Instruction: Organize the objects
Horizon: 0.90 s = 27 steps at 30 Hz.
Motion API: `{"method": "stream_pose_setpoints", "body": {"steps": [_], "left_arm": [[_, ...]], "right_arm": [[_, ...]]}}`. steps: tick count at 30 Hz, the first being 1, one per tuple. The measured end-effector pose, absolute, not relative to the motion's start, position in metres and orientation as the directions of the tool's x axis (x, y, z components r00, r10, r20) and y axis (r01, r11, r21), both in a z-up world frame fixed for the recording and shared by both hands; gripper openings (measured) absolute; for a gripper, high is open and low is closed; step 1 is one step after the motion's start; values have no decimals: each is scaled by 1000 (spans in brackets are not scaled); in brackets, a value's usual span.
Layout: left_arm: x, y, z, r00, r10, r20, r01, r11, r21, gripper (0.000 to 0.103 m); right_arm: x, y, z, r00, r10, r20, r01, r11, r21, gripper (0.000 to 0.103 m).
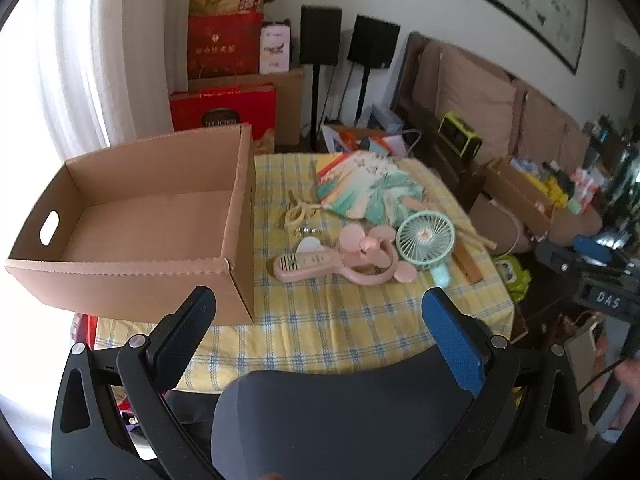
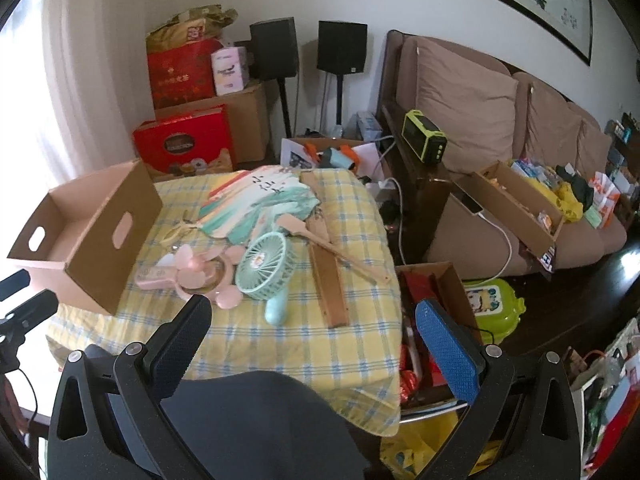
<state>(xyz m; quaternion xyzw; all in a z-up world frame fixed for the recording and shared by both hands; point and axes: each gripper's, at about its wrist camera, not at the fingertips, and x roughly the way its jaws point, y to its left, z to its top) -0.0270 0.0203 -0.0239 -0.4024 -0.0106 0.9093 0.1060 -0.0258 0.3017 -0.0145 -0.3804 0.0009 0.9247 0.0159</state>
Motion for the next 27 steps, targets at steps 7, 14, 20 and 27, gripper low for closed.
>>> {"method": "stream_pose_setpoints", "body": {"steps": [7, 14, 20, 27], "left_arm": [[-42, 37, -50, -580, 262, -771, -229, -961, -154, 103], [-60, 52, -69, -544, 344, -765, -249, -937, -245, 103], [-80, 68, -73, -538, 391, -747, -267, -919, -289, 103], [-95, 83, -76, -526, 424, -737, -294, -904, -310, 102]], "right_arm": [[-45, 314, -35, -673, -22, -739, -27, -998, 55, 103], [-67, 322, -54, -641, -90, -763, -14, -992, 128, 101], [-91, 322, -68, -613, -148, -776, 10, -984, 180, 85], [-125, 329, -88, -564, -295, -771, 30, -941, 338, 41]]}}
